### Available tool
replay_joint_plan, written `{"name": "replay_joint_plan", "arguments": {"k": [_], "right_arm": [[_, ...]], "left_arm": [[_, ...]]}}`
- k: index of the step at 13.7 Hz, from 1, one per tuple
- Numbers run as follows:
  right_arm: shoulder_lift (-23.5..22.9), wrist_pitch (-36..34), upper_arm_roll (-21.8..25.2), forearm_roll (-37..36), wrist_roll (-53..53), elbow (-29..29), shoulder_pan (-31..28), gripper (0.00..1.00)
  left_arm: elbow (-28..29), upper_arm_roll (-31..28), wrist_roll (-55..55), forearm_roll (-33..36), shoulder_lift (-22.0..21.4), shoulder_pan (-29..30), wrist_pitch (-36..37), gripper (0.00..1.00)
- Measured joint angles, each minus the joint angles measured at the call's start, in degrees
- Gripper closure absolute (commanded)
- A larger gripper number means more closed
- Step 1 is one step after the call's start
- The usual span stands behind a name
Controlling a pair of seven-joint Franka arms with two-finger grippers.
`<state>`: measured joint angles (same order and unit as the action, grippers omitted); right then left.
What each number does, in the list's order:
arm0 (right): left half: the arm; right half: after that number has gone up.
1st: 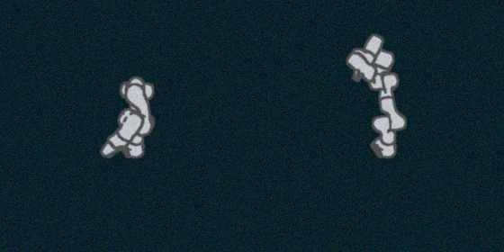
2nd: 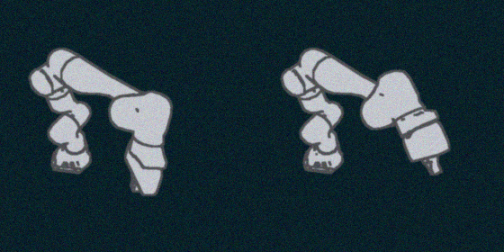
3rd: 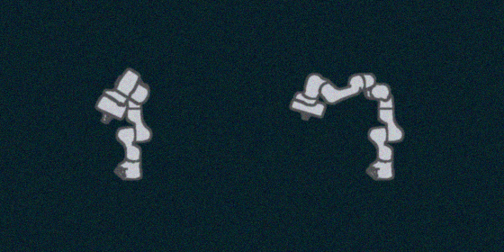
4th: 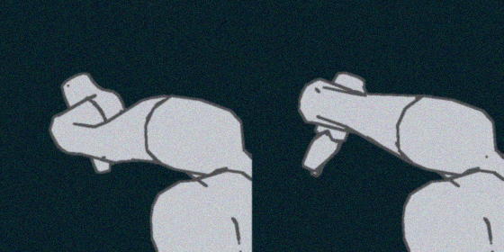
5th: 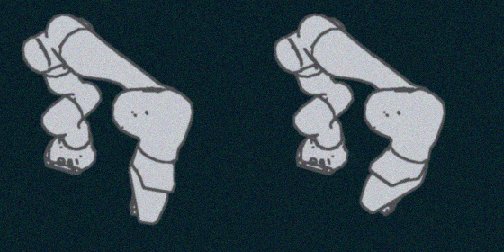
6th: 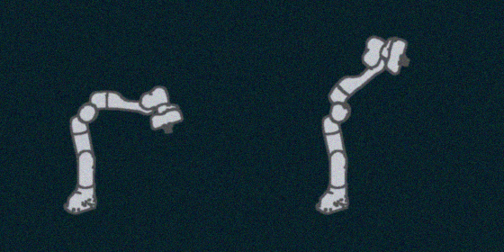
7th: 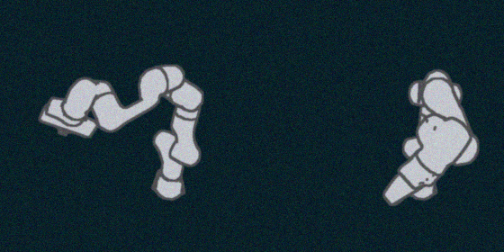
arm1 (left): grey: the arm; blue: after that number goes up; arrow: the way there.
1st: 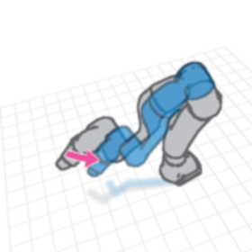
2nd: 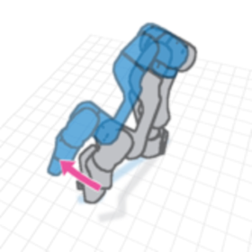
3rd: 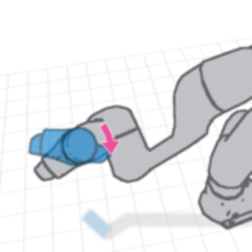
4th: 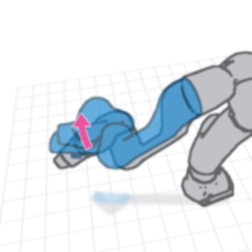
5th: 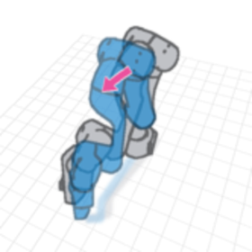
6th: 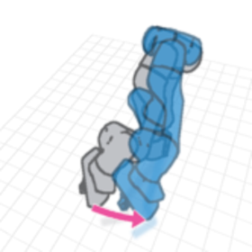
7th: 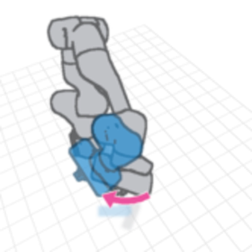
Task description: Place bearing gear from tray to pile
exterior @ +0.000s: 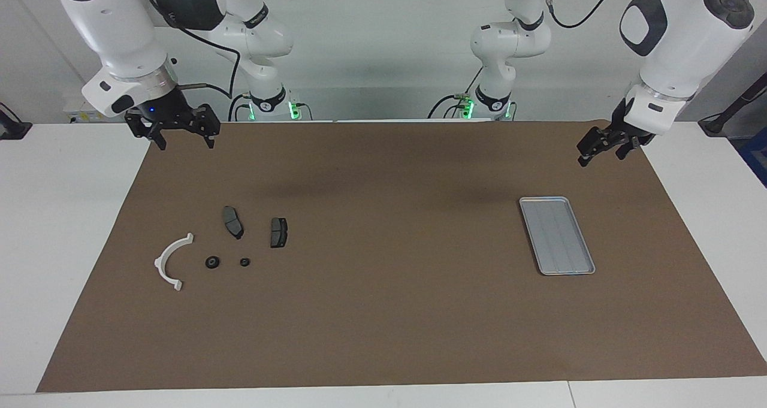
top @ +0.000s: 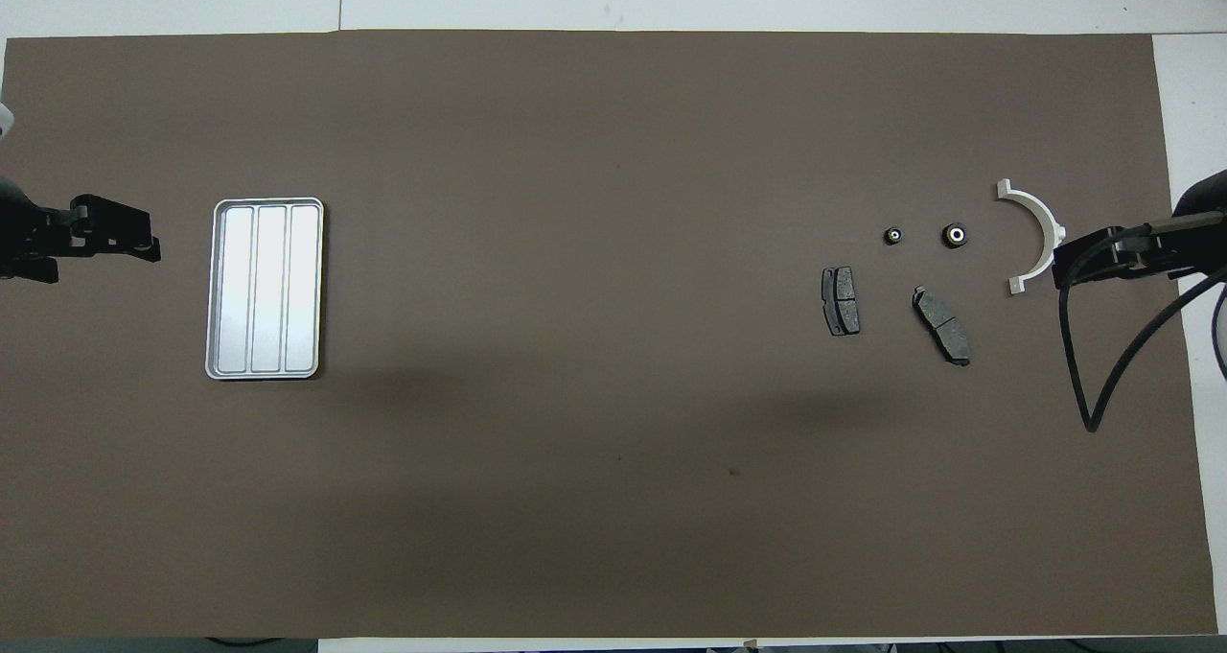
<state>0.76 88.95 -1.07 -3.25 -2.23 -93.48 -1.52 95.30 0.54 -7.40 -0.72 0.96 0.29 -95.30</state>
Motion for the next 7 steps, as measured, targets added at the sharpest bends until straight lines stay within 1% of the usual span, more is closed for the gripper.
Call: {"name": "replay_joint_plan", "arguments": {"k": [7], "right_arm": [[0.3,0.0,0.4,0.0,1.5,0.0,-0.5,0.0]], "left_arm": [[0.0,0.0,0.0,0.0,-0.1,0.0,0.0,0.0]]}}
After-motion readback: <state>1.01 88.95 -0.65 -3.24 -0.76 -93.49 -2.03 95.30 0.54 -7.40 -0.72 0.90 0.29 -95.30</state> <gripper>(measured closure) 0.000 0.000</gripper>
